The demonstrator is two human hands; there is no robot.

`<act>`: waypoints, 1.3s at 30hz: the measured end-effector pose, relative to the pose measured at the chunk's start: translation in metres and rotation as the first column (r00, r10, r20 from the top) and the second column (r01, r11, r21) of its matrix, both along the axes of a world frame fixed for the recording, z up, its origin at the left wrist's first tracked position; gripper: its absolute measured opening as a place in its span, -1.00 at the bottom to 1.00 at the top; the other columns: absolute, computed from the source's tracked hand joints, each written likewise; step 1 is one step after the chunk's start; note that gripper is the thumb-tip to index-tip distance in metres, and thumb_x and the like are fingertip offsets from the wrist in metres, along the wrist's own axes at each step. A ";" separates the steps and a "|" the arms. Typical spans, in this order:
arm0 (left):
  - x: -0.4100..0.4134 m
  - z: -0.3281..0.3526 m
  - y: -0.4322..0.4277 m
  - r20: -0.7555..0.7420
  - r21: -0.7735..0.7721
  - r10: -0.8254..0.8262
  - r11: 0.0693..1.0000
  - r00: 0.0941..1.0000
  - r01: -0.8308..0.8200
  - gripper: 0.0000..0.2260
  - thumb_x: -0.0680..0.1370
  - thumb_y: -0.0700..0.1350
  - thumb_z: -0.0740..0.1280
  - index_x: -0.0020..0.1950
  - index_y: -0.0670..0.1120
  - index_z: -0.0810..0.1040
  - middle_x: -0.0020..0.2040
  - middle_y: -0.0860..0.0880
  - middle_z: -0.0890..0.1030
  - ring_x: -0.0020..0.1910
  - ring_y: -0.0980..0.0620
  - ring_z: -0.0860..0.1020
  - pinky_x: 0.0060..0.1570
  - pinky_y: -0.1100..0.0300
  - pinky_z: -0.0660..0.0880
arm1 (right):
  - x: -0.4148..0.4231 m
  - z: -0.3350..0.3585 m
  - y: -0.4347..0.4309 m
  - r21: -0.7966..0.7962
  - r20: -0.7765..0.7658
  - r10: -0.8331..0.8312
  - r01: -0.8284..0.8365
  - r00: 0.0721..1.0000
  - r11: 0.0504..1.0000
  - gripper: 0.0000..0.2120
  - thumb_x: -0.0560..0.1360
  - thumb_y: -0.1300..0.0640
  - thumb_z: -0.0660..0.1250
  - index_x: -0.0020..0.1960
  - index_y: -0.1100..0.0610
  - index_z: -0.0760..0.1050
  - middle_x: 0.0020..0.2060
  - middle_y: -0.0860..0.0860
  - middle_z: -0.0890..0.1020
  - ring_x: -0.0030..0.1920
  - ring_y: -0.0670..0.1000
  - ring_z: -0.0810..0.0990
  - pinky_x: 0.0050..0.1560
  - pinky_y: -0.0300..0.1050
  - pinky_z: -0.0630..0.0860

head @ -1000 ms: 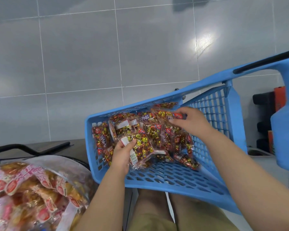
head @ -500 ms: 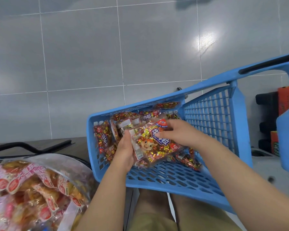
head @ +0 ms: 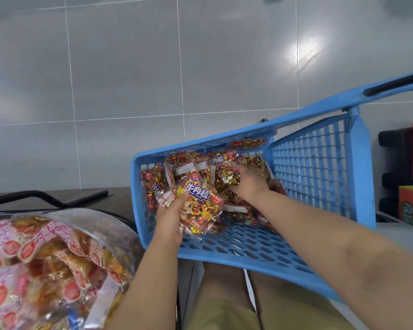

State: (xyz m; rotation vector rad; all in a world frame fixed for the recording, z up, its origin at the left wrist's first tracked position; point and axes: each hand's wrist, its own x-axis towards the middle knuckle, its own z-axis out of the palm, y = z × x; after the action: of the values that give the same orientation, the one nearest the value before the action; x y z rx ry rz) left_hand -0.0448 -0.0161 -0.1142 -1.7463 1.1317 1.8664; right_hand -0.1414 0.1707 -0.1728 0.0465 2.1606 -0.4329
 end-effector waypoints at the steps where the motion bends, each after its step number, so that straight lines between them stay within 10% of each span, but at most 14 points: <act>1: 0.002 0.001 0.000 -0.009 0.015 0.017 1.000 1.000 -0.017 -0.13 0.19 0.00 0.61 0.44 -0.08 0.36 0.28 -0.13 0.56 0.24 -0.16 0.54 0.28 -0.20 0.41 | 0.000 -0.003 -0.002 0.052 -0.042 0.070 -0.068 0.997 0.996 -0.25 0.38 -0.07 0.45 0.45 0.06 0.17 0.33 0.13 0.38 0.34 0.17 0.29 0.30 0.03 0.32; 5: 0.012 0.004 0.000 -0.031 0.060 0.062 0.996 0.998 -0.060 -0.36 0.29 -0.06 0.53 0.35 -0.11 0.46 0.10 -0.13 0.67 0.07 -0.15 0.65 0.17 -0.19 0.51 | -0.001 -0.007 -0.007 0.195 -0.135 0.178 -0.151 0.975 0.969 -0.10 0.32 -0.19 0.46 0.46 0.10 0.08 0.31 0.16 0.27 0.30 0.18 0.26 0.29 0.04 0.30; 10: 0.023 0.000 -0.006 -0.008 0.091 0.097 0.991 0.995 -0.096 -0.49 0.44 -0.11 0.47 0.36 -0.10 0.44 0.13 -0.13 0.66 0.08 -0.13 0.64 0.10 -0.13 0.55 | -0.002 -0.013 -0.012 0.173 -0.121 0.261 -0.239 0.958 0.955 -0.38 0.37 0.01 0.47 0.33 0.16 0.32 0.33 0.14 0.26 0.28 0.14 0.30 0.23 0.00 0.40; 15: 0.028 0.004 -0.010 -0.028 0.085 0.082 0.993 0.996 -0.079 -0.44 0.37 -0.09 0.49 0.35 -0.08 0.44 0.11 -0.11 0.67 0.06 -0.12 0.65 0.13 -0.16 0.54 | 0.001 -0.006 -0.003 -0.046 -0.018 -0.133 0.132 0.991 0.990 -0.18 0.36 0.15 0.51 0.48 0.05 0.12 0.24 0.12 0.50 0.16 0.12 0.53 0.13 -0.01 0.50; 20: 0.031 0.012 -0.015 -0.042 0.046 0.036 0.998 0.998 -0.034 -0.53 0.36 -0.11 0.52 0.23 -0.05 0.50 0.02 -0.08 0.70 -0.04 -0.08 0.68 0.00 -0.06 0.60 | 0.006 0.016 0.018 -0.086 0.005 -0.233 0.233 0.972 0.969 -0.48 0.39 0.04 0.48 0.30 0.12 0.46 0.23 0.08 0.54 0.12 0.06 0.54 0.10 -0.12 0.45; 28: 0.035 0.065 -0.015 -0.122 -0.006 -0.014 1.000 0.992 0.014 -0.68 0.42 -0.13 0.49 0.14 -0.07 0.54 -0.06 -0.11 0.71 -0.09 -0.11 0.69 -0.03 -0.04 0.59 | 0.011 0.129 0.052 -0.356 0.071 -0.575 0.559 0.815 0.749 -0.57 0.33 -0.01 0.52 0.16 0.03 0.54 -0.07 -0.05 0.61 -0.17 -0.13 0.56 -0.30 -0.35 0.37; 31: 0.044 0.101 -0.011 -0.164 -0.028 0.047 0.998 0.985 -0.053 -0.66 0.44 -0.16 0.48 0.18 -0.15 0.56 0.00 -0.19 0.69 -0.03 -0.18 0.67 0.04 -0.12 0.57 | 0.012 0.186 0.045 -0.489 0.080 -0.557 0.520 0.826 0.701 -0.77 0.30 0.02 0.55 -0.09 -0.09 0.58 -0.37 -0.17 0.66 -0.32 -0.28 0.59 -0.40 -0.48 0.39; 39: 0.114 0.206 -0.006 -0.298 -0.207 0.321 0.898 0.899 -0.390 -0.30 0.26 -0.06 0.58 0.34 -0.21 0.44 0.15 -0.17 0.63 0.12 -0.19 0.61 0.14 -0.09 0.52 | 0.022 0.291 -0.016 -0.740 0.090 -0.341 0.292 0.936 0.606 -0.77 0.29 0.08 0.55 -0.19 -0.23 0.61 -0.29 -0.22 0.67 -0.32 -0.25 0.62 -0.39 -0.46 0.44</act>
State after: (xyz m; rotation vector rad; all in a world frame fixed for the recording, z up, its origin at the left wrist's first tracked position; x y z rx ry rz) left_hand 0.0691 -0.0220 0.0920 -2.0150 1.2672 2.3094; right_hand -0.1190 0.1550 0.1177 -0.0459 1.8661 -1.5333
